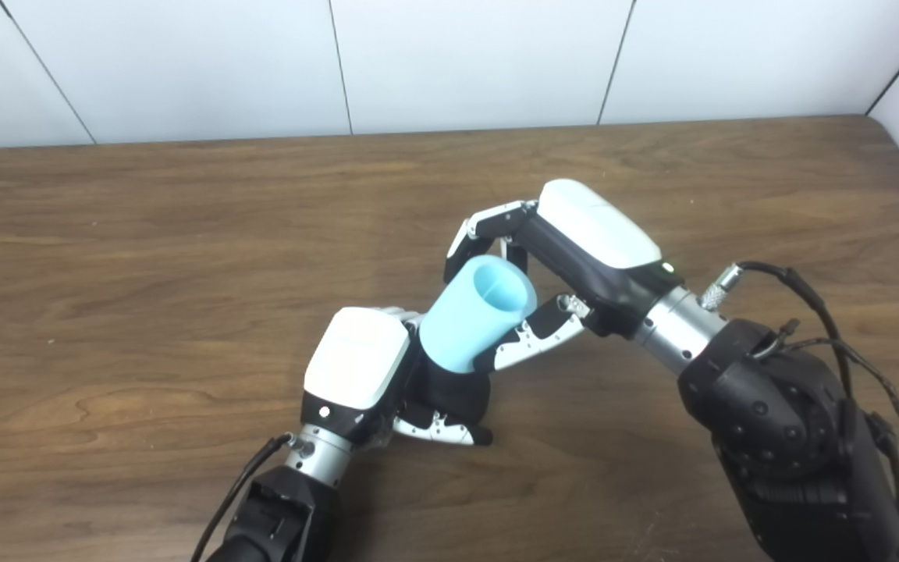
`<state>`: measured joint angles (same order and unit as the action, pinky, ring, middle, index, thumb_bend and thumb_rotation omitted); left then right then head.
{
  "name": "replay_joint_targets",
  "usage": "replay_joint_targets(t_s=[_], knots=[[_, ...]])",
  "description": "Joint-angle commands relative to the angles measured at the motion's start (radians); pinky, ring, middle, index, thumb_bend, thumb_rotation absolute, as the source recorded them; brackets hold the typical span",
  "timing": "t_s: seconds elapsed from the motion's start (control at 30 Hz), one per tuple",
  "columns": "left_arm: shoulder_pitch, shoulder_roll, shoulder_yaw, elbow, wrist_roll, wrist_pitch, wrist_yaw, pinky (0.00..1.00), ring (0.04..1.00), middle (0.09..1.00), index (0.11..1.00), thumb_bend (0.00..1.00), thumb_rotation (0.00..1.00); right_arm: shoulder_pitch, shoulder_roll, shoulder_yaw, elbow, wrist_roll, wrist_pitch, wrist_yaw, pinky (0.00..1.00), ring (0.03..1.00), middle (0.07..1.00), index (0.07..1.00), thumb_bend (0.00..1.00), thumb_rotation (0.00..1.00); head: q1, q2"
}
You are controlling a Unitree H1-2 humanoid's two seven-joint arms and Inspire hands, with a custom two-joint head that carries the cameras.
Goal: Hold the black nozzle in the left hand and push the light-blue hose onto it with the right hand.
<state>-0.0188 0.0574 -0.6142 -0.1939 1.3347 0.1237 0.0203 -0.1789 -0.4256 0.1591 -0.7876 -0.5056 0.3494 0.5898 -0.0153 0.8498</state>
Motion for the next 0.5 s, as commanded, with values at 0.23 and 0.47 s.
replay_joint_targets(t_s=[0.23, 0.47], knots=[[0.013, -0.010, -0.014, 0.004, 0.019, 0.007, -0.023, 0.42, 0.484, 0.402, 0.500, 0.52, 0.00, -0.018, -0.002, 0.021, -0.022, -0.002, -0.028, -0.007, 0.38, 0.390, 0.520, 0.493, 0.52, 0.00, -0.002, -0.001], [0.010, -0.011, -0.018, 0.009, 0.023, 0.011, -0.023, 0.42, 0.482, 0.402, 0.501, 0.52, 0.00, -0.034, 0.001, 0.020, -0.023, -0.008, -0.008, -0.003, 0.38, 0.398, 0.516, 0.497, 0.52, 0.00, 0.001, 0.000]])
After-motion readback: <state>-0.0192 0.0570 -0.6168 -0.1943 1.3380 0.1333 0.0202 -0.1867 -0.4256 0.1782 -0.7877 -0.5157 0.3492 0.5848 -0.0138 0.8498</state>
